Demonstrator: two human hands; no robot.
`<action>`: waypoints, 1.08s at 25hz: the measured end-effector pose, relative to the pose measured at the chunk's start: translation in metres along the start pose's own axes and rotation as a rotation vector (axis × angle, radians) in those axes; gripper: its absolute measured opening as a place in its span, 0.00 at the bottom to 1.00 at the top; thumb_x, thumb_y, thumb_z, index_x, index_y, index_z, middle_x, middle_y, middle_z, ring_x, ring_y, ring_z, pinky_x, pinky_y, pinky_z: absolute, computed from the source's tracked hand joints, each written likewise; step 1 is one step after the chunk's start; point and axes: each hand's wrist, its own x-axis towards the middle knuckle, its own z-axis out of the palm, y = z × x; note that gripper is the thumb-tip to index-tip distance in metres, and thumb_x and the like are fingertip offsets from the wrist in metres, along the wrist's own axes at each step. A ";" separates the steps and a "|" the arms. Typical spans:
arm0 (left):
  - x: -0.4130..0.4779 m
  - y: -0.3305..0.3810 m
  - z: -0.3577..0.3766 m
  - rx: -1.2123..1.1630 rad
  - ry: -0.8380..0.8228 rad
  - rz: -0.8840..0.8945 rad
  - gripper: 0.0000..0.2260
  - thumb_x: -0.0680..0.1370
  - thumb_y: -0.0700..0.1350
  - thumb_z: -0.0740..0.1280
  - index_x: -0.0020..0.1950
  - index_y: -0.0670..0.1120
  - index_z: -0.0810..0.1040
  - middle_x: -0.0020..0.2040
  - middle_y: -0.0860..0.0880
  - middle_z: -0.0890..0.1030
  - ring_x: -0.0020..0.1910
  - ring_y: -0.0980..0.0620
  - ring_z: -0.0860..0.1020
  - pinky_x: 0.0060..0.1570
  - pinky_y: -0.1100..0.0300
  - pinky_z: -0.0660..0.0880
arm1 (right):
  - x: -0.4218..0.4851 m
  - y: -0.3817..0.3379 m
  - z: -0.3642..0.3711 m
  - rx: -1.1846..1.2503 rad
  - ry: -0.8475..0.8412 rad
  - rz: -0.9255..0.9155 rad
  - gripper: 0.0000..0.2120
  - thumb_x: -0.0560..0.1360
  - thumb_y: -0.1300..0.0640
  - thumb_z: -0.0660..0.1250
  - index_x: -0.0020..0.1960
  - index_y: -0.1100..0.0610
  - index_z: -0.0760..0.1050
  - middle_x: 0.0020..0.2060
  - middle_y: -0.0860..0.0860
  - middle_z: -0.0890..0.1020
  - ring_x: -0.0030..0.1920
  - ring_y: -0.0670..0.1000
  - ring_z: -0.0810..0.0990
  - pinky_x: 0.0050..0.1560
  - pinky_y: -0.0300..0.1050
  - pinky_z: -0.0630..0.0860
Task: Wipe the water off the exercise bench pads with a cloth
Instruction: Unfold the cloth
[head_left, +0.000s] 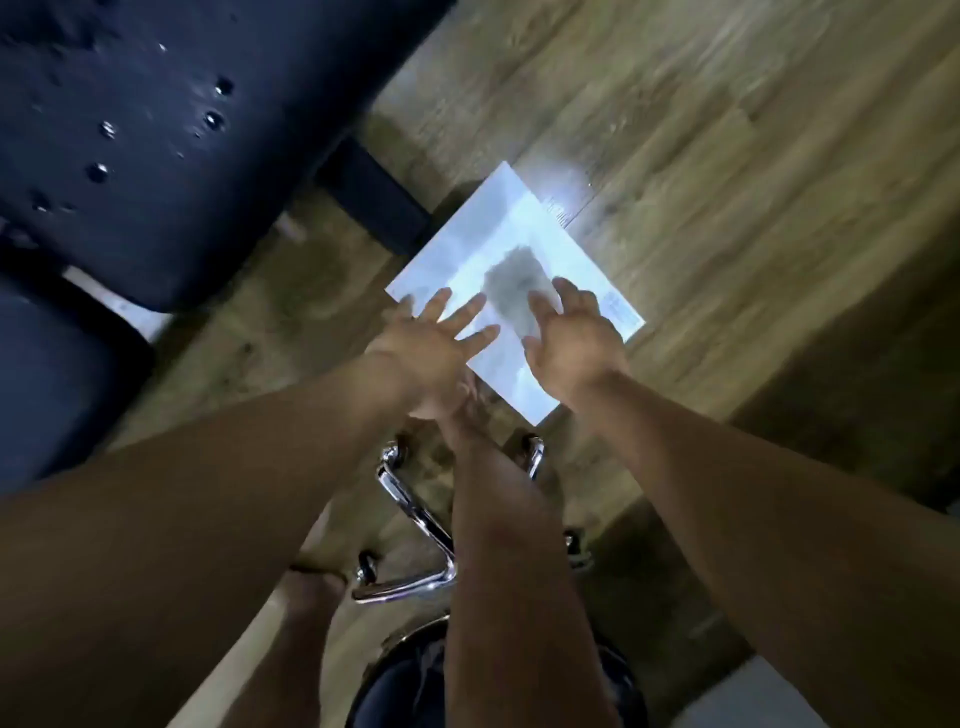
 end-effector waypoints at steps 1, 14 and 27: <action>0.014 0.001 0.005 -0.095 -0.054 -0.015 0.35 0.79 0.62 0.58 0.79 0.61 0.40 0.79 0.55 0.34 0.80 0.45 0.41 0.76 0.42 0.50 | 0.011 0.001 0.012 0.021 -0.017 0.014 0.25 0.78 0.47 0.59 0.73 0.51 0.61 0.73 0.53 0.59 0.70 0.57 0.62 0.58 0.51 0.73; -0.054 -0.007 0.060 -1.824 0.204 -0.327 0.16 0.83 0.51 0.61 0.57 0.39 0.79 0.54 0.41 0.79 0.41 0.53 0.79 0.37 0.66 0.76 | -0.032 -0.092 -0.020 0.767 -0.089 0.048 0.08 0.68 0.60 0.70 0.45 0.53 0.72 0.42 0.45 0.79 0.39 0.45 0.79 0.36 0.27 0.70; -0.347 -0.028 0.300 -2.620 1.087 -0.703 0.05 0.76 0.44 0.72 0.45 0.44 0.78 0.37 0.44 0.82 0.31 0.48 0.80 0.33 0.56 0.77 | -0.177 -0.412 0.049 0.475 -0.569 -0.603 0.19 0.68 0.41 0.72 0.37 0.54 0.70 0.30 0.46 0.76 0.30 0.44 0.73 0.34 0.42 0.70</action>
